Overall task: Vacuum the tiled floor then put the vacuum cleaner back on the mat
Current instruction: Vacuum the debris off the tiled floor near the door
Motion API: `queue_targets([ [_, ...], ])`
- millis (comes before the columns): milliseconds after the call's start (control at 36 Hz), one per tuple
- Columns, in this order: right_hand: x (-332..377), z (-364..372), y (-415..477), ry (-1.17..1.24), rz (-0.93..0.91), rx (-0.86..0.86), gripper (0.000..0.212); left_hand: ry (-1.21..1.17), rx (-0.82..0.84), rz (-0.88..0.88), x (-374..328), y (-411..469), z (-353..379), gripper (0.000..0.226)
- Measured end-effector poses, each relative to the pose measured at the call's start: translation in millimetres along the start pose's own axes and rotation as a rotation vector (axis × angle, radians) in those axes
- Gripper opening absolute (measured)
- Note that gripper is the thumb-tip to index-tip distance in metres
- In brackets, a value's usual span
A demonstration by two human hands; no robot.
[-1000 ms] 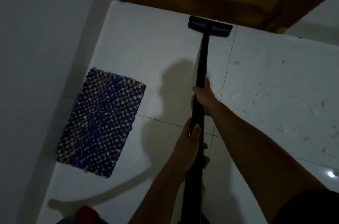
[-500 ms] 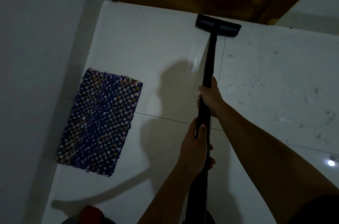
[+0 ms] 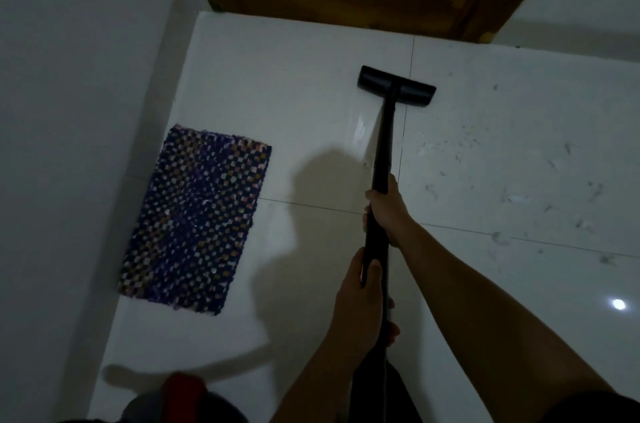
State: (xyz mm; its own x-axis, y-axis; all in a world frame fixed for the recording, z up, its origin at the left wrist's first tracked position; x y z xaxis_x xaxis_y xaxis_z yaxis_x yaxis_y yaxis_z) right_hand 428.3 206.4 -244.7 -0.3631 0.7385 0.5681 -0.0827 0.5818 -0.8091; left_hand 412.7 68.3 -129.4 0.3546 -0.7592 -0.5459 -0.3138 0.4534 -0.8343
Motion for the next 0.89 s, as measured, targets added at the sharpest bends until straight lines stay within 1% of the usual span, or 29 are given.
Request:
queue_targets([
  [83,-20.0,5.5,-22.4,-0.002,-0.011,0.009,0.055,-0.039,-0.004,-0.012,21.0,-20.7,-10.5,0.035],
  [194,-49.4,9.8,-53.8,0.012,-0.009,0.016,0.055,-0.083,0.031,0.003,42.9,-55.0,-19.4,0.018],
  [278,-75.7,13.6,-77.1,0.001,0.004,0.017,0.057,-0.036,0.03,-0.004,69.7,-74.7,-28.7,0.015],
  [333,-93.2,16.1,-93.7,-0.012,0.01,0.019,0.058,-0.021,0.028,-0.016,87.6,-89.3,-35.1,0.017],
  [444,-123.2,19.9,-121.8,-0.009,0.032,0.031,0.052,0.034,0.001,-0.002,117.5,-113.2,-45.1,0.033],
  [500,-135.2,19.8,-133.3,-0.023,0.035,0.035,0.051,0.036,-0.01,0.01,130.0,-123.7,-46.4,0.037],
  [722,-176.8,-6.8,-160.4,-0.118,0.039,0.053,0.057,-0.005,-0.016,-0.019,171.9,-159.0,-23.7,0.038],
  [889,-201.1,-35.2,-173.8,-0.126,0.031,0.042,0.058,-0.05,-0.002,-0.012,193.9,-183.5,-3.1,0.037],
])
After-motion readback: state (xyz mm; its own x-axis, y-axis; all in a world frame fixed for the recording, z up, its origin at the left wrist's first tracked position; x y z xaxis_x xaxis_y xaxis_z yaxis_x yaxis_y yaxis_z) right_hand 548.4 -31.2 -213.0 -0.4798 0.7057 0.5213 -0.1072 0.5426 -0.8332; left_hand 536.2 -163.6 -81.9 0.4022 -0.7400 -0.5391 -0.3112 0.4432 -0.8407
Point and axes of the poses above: each hand's wrist, its own y-axis towards the middle knuckle, its own z-axis out of the palm, x = y × z, the point moved 10 cm from there along y, towards the middle knuckle, and after that the axes turned 5 degrees about -x, right-handed, at the moved point
